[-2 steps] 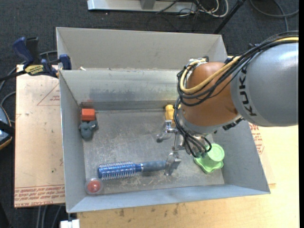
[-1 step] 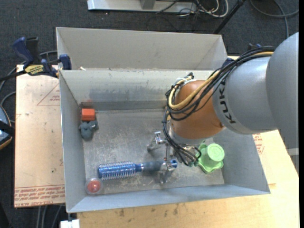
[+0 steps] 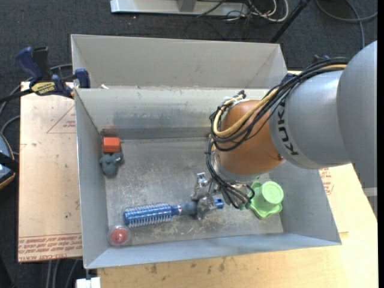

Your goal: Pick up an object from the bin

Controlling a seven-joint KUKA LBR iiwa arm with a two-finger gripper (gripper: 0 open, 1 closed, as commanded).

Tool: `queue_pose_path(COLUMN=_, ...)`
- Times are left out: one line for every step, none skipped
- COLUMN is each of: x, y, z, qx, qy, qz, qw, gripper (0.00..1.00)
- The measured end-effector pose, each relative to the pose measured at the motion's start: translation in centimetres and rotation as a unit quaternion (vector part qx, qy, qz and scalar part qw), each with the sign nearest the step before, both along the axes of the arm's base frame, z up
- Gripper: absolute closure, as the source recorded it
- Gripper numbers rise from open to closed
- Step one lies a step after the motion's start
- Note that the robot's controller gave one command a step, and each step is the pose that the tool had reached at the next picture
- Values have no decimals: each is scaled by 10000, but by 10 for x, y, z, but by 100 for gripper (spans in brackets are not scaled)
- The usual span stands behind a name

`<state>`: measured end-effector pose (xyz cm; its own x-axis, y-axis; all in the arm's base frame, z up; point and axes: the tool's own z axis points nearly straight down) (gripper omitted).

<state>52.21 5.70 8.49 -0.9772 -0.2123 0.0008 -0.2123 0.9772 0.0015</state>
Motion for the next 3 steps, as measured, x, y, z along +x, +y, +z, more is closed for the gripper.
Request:
queue_pose_path(x=-3, y=0, z=127, qx=0, qy=-51, qz=209, qw=9998, gripper=100)
queue_pose_path(x=-38, y=31, z=20, qx=2, qy=15, qz=981, qw=9952, gripper=100)
queue_pose_path(x=-31, y=28, z=175, qx=-2, qy=-58, qz=1332, qw=9911, gripper=100)
